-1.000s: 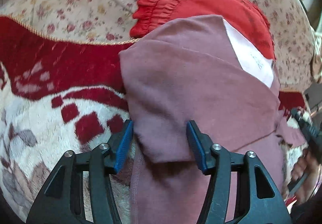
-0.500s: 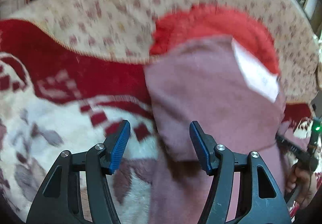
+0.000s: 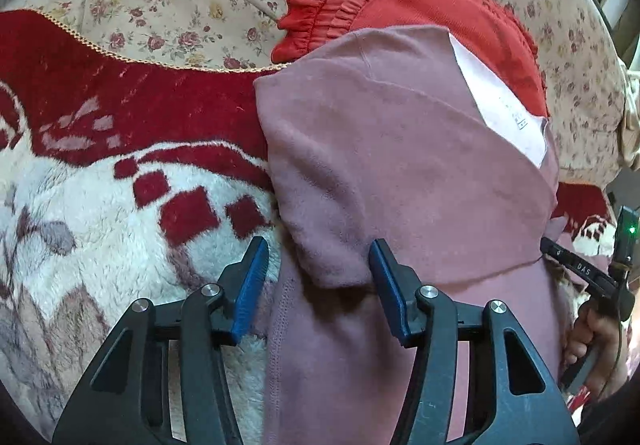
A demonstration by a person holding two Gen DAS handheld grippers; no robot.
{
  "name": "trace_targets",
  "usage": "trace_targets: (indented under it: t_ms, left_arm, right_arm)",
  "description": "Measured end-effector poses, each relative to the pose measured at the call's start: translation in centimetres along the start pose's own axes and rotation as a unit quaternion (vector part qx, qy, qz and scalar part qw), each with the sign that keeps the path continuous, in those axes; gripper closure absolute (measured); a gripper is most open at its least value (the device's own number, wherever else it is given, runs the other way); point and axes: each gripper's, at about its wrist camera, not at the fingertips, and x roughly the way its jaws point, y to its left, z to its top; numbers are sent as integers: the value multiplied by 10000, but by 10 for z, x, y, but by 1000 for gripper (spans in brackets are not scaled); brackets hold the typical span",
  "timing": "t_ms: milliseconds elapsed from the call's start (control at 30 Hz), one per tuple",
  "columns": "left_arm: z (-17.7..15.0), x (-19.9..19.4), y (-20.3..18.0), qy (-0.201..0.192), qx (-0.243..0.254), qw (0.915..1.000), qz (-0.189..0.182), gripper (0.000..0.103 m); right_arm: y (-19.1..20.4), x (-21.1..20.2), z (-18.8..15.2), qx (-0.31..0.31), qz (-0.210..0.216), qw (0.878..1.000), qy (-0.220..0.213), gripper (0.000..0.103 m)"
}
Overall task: Fold small clothes
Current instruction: 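Lay the held sleeve across the shirt body with the right tool and open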
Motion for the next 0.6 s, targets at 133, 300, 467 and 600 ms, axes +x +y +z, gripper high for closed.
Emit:
trace_targets:
  t_ms: [133,300,467,600]
  left_arm:
    - [-2,-23,-3,-283,-68,9995,122,50]
    - [-1,-64,-47,-721,232,9971,2,50]
    - [-11,-85,-119,-803,1064,9889,-654,31]
    - [-37,-56,-151,-638,1728,9769,-1082,29]
  right_arm:
    - [6,-24,2,32,121,9995,-302,100]
    - [-8,-86,-10,143,67,9950,-989,100]
    - [-68,-128,-29,479,-496,9888,-1324,86]
    - [-145,-156,-58,800,-1203,9778,-1517,79]
